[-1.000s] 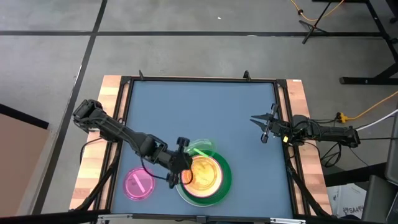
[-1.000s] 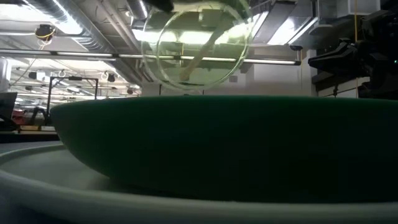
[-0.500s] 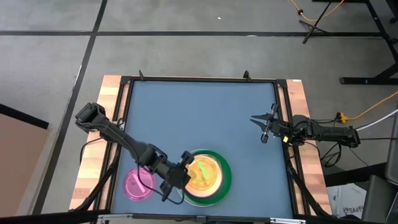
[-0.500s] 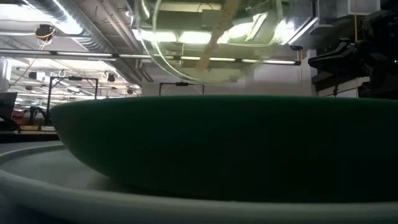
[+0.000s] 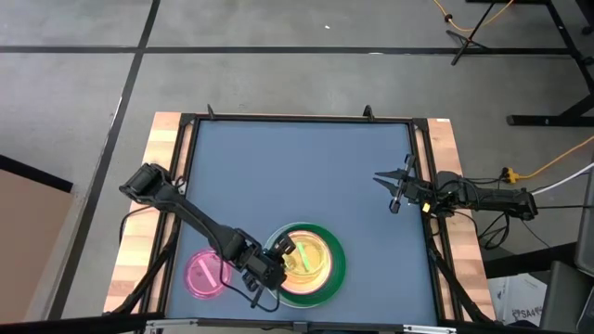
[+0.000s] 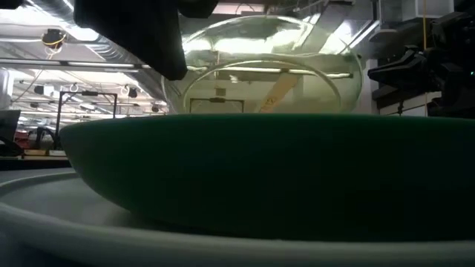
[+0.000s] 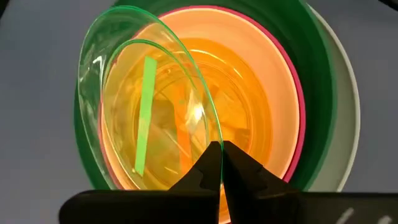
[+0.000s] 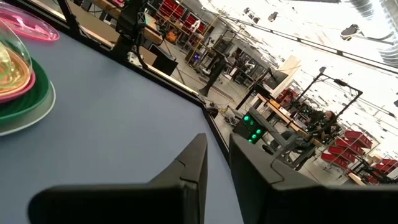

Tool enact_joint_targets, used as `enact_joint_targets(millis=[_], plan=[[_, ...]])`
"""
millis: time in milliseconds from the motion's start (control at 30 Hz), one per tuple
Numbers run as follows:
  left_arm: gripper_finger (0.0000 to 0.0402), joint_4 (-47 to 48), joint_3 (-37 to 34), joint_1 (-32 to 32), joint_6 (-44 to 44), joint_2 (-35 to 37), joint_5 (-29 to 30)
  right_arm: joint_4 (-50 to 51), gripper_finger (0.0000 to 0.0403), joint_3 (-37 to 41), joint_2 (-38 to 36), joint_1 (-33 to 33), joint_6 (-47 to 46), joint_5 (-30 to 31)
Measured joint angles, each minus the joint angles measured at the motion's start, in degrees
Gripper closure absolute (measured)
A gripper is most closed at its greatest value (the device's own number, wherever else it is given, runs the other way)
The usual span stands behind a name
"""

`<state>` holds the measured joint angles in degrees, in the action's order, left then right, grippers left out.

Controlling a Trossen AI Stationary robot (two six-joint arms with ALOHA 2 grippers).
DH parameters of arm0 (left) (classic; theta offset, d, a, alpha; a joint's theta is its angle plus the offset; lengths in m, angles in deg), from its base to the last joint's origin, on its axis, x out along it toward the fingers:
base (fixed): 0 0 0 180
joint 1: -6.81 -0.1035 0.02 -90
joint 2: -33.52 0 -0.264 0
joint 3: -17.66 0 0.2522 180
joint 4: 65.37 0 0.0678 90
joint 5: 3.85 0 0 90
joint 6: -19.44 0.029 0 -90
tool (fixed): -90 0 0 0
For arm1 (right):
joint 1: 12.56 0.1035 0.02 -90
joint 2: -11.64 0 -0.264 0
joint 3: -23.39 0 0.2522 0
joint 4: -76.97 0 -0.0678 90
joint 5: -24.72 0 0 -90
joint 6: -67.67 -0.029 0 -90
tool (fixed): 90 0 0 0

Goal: Stack plastic plates
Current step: Stack the green plate on the orange plate

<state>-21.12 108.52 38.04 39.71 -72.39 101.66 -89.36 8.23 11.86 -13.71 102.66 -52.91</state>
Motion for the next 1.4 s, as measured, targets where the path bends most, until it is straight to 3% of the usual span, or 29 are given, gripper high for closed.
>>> enact_joint_targets(millis=[700, 1400], plan=[[0.0399, 0.99, -0.02, 1.09, -3.59, -2.58, 0.1, 0.0, 0.0341, 0.01, 0.0, 0.0, -0.01, 0.01], [0.0314, -0.68, -0.02, 1.04, -8.62, -2.58, 0.1, 0.0, 0.0341, 0.01, 0.01, 0.0, 0.01, 0.0]])
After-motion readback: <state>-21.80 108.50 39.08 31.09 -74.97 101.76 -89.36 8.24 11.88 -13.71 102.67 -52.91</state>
